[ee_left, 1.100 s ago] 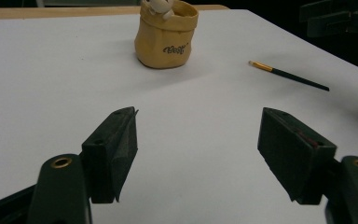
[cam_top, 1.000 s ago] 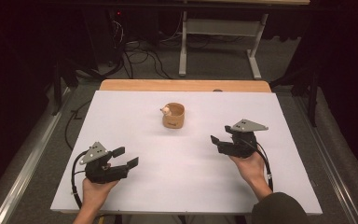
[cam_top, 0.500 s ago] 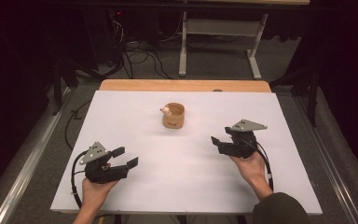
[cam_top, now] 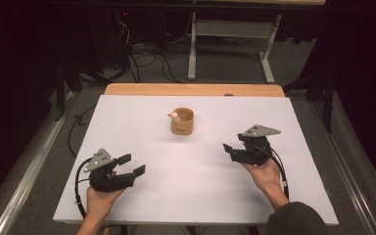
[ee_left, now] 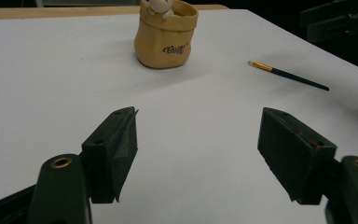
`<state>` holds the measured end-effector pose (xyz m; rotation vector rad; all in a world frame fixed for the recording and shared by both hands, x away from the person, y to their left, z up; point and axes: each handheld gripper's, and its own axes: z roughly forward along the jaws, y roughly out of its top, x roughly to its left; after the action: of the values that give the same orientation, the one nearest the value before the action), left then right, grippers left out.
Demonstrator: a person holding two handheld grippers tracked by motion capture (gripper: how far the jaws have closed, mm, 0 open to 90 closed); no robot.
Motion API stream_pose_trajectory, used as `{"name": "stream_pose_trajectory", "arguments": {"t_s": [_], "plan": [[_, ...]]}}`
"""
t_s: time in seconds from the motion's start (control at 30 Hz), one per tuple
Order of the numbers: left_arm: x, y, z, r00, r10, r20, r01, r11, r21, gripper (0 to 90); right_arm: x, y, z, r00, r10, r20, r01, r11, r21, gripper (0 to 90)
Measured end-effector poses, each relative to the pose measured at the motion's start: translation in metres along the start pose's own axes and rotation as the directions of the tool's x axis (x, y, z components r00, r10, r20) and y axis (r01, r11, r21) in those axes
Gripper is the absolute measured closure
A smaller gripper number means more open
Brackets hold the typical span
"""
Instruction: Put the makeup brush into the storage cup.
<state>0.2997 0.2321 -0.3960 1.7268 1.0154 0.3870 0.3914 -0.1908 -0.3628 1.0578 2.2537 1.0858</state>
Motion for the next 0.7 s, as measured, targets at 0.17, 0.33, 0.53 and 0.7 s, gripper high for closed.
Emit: {"name": "stream_pose_trajectory", "arguments": {"t_s": [0.17, 0.33, 0.53, 0.7], "plan": [[0.0, -0.0001, 0.0001, 1.0, 0.001, 0.0, -0.001, 1.0, 0.002, 28.8, -0.0016, 0.0008, -0.0006, 1.0, -0.002, 0.003, 0.002, 1.0, 0.024, 36.0], [0.0002, 0.0, -0.0001, 1.0, -0.002, 0.0, 0.002, 1.0, -0.001, 28.8, -0.0025, 0.0014, -0.0008, 1.0, -0.006, 0.003, 0.006, 0.999, 0.044, 36.8], [0.0, 0.0001, 0.0001, 1.0, 0.002, 0.0, -0.002, 1.0, 0.001, 28.8, -0.0036, 0.0016, -0.0005, 0.9998, -0.018, 0.0, 0.018, 0.998, 0.062, 36.9], [0.0002, 0.0, -0.0007, 1.0, 0.001, -0.002, -0.001, 1.0, 0.001, 28.8, -0.0039, 0.0016, -0.0005, 0.9999, -0.016, -0.001, 0.016, 0.997, 0.078, 36.8]]}}
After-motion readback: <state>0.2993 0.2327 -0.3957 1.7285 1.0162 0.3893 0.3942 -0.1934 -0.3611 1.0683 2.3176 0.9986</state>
